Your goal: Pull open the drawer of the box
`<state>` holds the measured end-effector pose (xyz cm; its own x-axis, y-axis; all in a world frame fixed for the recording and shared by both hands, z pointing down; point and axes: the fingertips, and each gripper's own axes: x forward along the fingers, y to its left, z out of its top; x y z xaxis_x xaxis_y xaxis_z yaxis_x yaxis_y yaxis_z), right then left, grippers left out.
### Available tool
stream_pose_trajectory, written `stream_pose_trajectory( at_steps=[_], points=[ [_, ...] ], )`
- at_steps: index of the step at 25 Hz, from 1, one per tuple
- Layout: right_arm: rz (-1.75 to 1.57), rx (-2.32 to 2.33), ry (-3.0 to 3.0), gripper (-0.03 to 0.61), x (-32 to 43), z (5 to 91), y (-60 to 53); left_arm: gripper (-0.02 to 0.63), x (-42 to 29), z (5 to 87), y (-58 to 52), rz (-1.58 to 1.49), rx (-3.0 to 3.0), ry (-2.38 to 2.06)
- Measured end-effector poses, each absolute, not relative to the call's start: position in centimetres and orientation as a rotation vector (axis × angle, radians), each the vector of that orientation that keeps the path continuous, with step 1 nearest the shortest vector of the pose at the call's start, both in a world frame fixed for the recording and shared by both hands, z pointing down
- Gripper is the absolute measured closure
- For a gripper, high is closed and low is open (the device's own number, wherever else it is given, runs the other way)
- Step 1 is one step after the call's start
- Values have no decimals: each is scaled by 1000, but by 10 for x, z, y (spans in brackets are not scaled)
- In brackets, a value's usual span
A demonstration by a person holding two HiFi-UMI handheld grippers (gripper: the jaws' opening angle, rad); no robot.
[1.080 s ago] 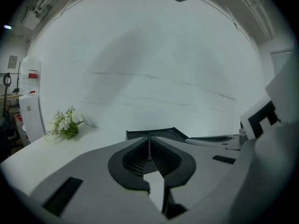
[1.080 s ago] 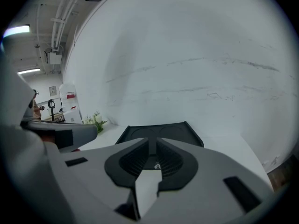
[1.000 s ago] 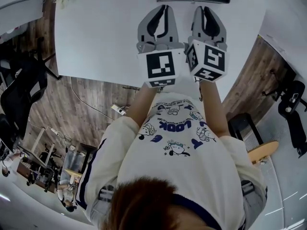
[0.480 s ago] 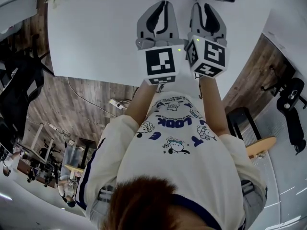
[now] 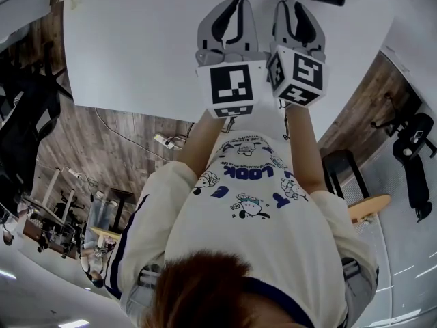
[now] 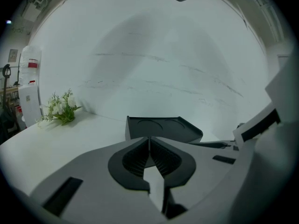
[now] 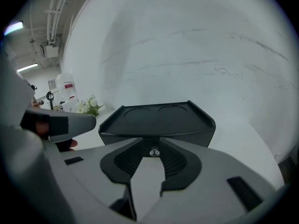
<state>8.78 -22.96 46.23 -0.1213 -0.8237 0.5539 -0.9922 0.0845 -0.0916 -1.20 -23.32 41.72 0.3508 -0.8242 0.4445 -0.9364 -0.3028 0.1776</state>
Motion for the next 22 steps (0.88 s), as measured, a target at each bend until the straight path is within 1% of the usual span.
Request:
stream_pose_trajectory(
  at_steps=[7,22],
  points=[
    [660,1753,-1993,440,90,483,-234,589,-8,431,-236,401,2201,-1527],
    [690,1711,-1967,442,89,501,-235,589,-3,443,-240,423,2185,-1509]
  ],
)
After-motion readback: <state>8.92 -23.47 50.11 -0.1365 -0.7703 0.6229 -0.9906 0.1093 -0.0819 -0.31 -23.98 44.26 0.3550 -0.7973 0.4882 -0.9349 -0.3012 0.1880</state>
